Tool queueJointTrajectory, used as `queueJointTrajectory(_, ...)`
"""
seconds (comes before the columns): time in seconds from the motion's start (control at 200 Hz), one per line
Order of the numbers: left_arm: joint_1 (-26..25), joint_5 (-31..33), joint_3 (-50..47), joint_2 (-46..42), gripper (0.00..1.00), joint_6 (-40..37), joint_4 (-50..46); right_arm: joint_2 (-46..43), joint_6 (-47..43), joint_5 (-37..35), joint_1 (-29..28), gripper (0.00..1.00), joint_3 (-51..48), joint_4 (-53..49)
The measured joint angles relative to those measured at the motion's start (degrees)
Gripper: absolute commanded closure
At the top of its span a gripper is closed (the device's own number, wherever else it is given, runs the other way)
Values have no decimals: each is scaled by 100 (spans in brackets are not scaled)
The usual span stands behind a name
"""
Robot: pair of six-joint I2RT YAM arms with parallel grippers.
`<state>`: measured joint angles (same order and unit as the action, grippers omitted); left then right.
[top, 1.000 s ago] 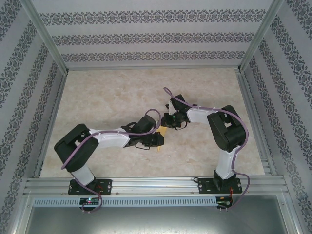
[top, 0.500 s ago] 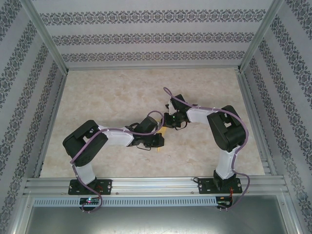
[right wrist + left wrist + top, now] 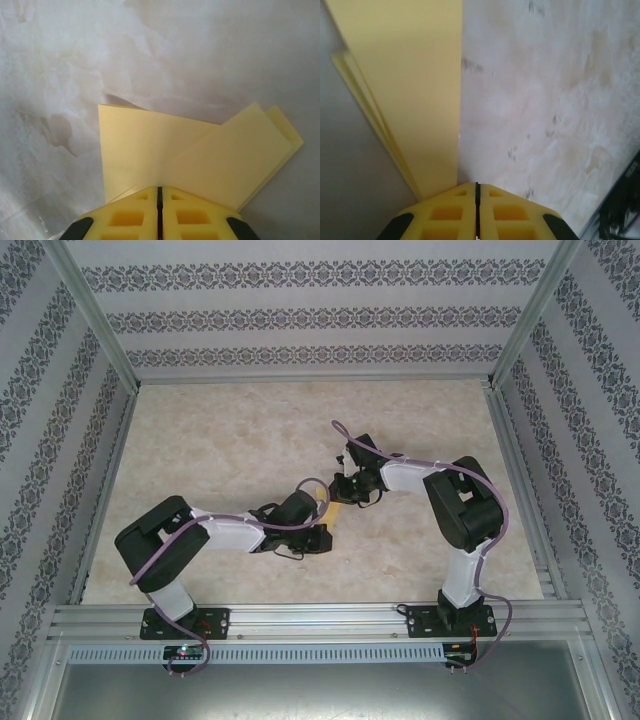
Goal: Fold a paper plane with a square sheet of paper (fold left side to right side)
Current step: Fold the wing for the fifth time at the center of the table.
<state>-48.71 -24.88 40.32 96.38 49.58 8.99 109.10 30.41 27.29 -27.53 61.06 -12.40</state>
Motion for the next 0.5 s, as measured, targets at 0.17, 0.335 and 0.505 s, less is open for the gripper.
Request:
queueJointTrajectory(0.17,-74,-168,-179,-409,90,11,-258,24,-87,-138,15,90,103,-15)
queueJointTrajectory(0.335,13,37,-345,-1451,90,-227,-372,-37,-229,-439,149,72,315,-140)
queueJointTrajectory(0.505,358,975,-345,-2544,68,-597,-651,-763,-365,-1003,146,52,396,-267)
